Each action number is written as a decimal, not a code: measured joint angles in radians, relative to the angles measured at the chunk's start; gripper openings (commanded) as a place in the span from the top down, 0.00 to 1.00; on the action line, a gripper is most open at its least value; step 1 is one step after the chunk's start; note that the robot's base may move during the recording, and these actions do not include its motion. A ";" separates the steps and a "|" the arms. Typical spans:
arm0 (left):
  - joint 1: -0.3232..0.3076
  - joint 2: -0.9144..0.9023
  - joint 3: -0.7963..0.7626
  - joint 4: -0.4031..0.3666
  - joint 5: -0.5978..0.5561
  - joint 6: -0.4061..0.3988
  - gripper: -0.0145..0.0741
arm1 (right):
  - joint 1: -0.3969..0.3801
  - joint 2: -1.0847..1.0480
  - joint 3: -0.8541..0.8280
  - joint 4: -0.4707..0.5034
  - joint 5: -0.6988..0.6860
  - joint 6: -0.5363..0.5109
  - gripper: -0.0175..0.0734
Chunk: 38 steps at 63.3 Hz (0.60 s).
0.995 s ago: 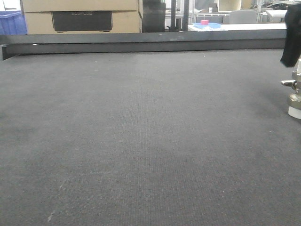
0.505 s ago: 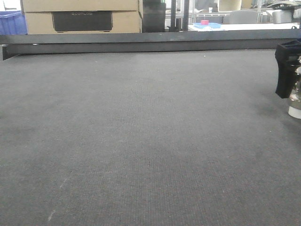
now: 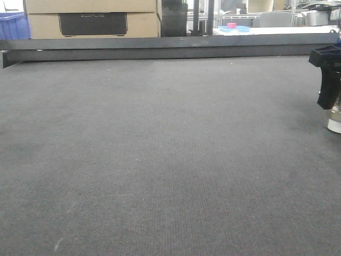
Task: Place valve from conveyor to right shelf box
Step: 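Close the right gripper around the white cap of its valve, then close the left gripper around the white cap of the other valve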
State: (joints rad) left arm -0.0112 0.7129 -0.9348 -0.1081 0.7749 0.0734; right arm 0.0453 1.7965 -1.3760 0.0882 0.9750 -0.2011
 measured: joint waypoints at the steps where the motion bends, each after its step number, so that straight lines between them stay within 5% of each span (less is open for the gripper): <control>1: 0.000 0.008 -0.007 0.005 0.010 0.000 0.18 | 0.000 -0.003 0.000 0.000 0.000 0.000 0.98; 24: 0.003 0.355 -0.300 0.142 0.267 0.000 0.18 | 0.000 -0.192 0.079 0.002 -0.059 0.000 0.98; 38: 0.084 0.620 -0.487 0.157 0.419 0.000 0.18 | 0.000 -0.344 0.203 0.037 -0.095 0.000 0.98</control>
State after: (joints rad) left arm 0.0725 1.3324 -1.4219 0.0489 1.1943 0.0734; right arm 0.0453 1.4521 -1.1729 0.1249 0.8797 -0.2011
